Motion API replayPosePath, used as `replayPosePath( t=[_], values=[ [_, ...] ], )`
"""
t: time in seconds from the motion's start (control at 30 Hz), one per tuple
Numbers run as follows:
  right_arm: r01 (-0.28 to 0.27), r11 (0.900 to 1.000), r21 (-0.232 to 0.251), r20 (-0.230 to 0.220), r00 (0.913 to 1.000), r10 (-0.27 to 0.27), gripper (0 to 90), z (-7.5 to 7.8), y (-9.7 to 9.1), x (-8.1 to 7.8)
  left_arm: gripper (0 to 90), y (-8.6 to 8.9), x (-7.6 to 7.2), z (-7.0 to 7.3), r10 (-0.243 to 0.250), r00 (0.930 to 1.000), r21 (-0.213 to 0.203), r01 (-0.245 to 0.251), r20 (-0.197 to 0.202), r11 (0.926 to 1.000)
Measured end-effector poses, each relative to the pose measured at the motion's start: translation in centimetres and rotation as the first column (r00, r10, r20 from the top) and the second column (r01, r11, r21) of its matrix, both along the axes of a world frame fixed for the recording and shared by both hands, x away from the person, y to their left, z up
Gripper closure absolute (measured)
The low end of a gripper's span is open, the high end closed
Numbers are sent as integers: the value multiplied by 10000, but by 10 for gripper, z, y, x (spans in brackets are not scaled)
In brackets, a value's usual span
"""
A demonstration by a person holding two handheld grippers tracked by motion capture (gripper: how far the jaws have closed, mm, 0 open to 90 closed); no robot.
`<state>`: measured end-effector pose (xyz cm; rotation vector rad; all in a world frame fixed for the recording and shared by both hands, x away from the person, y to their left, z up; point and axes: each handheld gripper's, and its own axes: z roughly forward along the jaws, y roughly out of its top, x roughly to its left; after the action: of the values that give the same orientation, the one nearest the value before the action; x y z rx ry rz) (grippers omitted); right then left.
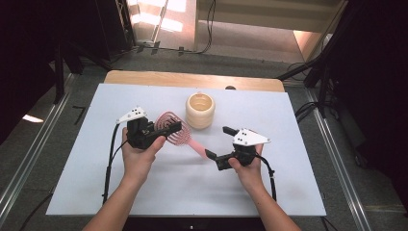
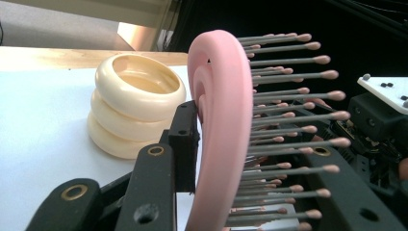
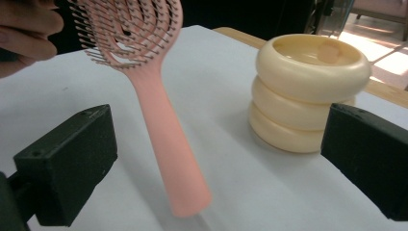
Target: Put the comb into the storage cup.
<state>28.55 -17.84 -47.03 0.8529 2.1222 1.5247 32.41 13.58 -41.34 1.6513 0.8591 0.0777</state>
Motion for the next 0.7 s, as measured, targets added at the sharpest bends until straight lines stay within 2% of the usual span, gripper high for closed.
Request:
replayPosePath(
  t=[0.13,0.7],
  values=[
    [208,9998,-57,104,9997,-207,0,-2,-10,-2,641,-1,0,2,-42,10000,57,41,71,10000],
    [1019,9948,37,43,9948,-1019,0,-15,-57,-15,642,-2,2,7,-91,9998,174,88,176,9998]
  ],
)
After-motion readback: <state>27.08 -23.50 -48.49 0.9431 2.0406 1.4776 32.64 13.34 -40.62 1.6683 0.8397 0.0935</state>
